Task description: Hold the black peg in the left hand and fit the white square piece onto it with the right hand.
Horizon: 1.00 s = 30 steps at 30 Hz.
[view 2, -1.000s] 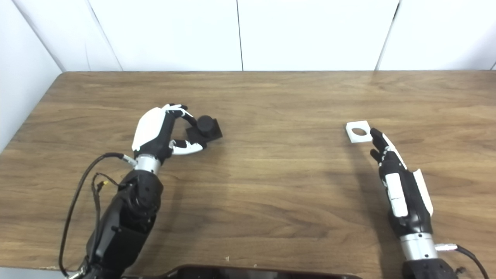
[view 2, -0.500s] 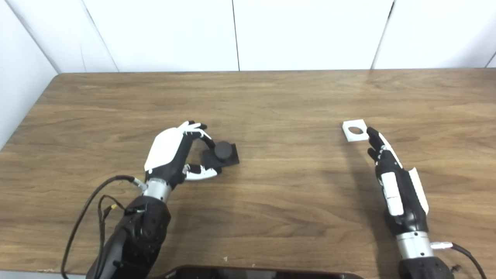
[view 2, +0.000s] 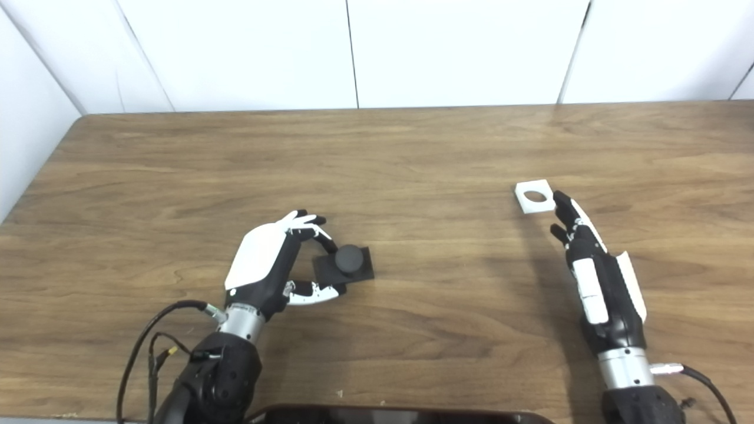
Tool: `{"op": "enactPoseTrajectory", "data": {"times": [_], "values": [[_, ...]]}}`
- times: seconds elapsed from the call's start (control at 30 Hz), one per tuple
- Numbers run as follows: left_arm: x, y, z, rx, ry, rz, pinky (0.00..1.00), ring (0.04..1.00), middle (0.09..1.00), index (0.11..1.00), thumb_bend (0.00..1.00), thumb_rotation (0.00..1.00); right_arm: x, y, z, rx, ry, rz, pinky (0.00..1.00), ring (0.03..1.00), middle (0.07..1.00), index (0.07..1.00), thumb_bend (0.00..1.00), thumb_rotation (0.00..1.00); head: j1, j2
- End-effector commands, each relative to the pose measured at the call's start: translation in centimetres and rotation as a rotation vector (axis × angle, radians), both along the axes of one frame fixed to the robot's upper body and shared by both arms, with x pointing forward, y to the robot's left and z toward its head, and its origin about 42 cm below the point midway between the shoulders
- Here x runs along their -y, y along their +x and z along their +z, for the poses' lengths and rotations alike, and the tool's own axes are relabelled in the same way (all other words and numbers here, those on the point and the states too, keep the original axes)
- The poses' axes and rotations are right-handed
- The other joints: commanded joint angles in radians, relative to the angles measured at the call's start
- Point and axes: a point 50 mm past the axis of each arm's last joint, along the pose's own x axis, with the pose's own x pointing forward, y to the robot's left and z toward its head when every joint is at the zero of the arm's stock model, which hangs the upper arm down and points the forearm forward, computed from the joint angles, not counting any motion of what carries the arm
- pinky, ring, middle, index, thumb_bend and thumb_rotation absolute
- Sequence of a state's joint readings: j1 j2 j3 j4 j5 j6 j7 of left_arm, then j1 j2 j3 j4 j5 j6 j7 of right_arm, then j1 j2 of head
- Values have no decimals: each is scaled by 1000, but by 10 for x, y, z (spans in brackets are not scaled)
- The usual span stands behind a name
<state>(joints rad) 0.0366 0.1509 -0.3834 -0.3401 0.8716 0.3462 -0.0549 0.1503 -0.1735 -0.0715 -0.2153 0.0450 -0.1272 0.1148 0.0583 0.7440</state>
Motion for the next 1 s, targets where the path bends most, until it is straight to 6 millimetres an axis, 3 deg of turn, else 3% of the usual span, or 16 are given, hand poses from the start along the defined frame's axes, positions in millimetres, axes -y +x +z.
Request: {"op": "enactPoseTrajectory", "data": {"times": [0.0, 0.73, 0.83, 0.97], "values": [[6, -6, 9, 41, -3, -29, 926, 935, 843, 490, 501, 74, -13, -4, -16, -59, 46, -7, 942, 977, 960, 923, 674, 983, 0, 0], [16, -15, 2, -30, 11, -45, 925, 945, 858, 492, 501, 77, -12, -5, -13, -59, 44, -4, 958, 975, 957, 927, 658, 979, -8, 4], [16, -14, 1, -33, 11, -42, 916, 940, 854, 492, 501, 77, -11, -5, -11, -59, 42, -4, 973, 978, 961, 930, 649, 965, -9, 5], [15, -13, -1, -38, 2, -40, 922, 942, 856, 491, 502, 75, -5, 2, -1, -21, -1, -14, 914, 950, 952, 923, 600, 888, -6, 6]]}}
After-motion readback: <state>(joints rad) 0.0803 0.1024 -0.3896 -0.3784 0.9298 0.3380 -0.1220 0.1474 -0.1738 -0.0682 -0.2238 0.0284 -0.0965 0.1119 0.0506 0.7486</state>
